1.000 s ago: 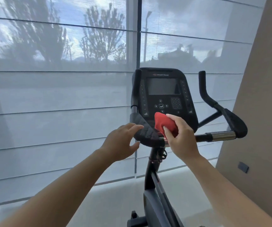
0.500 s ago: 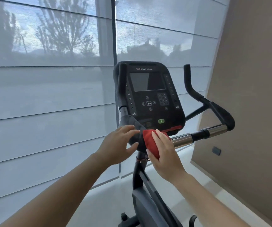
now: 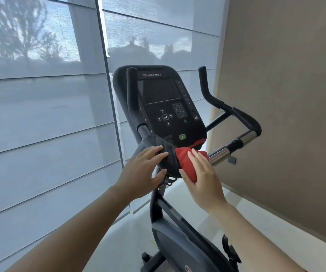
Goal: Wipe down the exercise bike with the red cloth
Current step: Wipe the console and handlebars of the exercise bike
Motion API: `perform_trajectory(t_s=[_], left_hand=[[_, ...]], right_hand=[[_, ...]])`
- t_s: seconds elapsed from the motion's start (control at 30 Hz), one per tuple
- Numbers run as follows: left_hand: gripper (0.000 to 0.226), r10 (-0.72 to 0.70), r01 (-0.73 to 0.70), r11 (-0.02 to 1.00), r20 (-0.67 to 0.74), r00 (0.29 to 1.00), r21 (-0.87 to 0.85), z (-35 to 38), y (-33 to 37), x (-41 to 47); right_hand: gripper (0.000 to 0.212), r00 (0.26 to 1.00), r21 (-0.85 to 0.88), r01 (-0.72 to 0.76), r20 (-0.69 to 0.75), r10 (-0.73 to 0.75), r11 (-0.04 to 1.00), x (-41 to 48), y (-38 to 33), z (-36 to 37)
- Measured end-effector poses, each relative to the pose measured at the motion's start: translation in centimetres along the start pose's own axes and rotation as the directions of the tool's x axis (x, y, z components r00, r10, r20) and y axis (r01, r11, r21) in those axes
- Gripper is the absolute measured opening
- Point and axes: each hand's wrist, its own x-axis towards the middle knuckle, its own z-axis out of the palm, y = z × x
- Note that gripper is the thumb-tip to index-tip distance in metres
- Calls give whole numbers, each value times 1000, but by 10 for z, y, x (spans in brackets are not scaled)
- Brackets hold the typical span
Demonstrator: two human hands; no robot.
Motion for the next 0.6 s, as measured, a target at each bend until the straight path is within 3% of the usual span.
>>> perform_trajectory(t_s=[0.13,0.3,0.4,0.5,0.6], left_hand=[[47,19,-19,1000,-8,1000,-1,2,-7,5],[47,13,-12,1000,-11,1000,7,-2,-12,11],[47,-6,6,999,0,1000,45,-9,-21,17],[46,-69,71,996,-33,997,58,-21,-35,24],[44,-142,144,989,-78,987,24,-28,-47,26]], right_hand=[[49,995,40,-102,-12,102,994,22,-5,-2],[43,996,101,-40,-77,48,994,3,-6,-2],[25,988,230,-88,-105,114,969,27,-9,-11],[21,983,253,-22,-173,68,967,63,-19,-15],[34,1000,223,24,7,-26,974,73,-25,-3]])
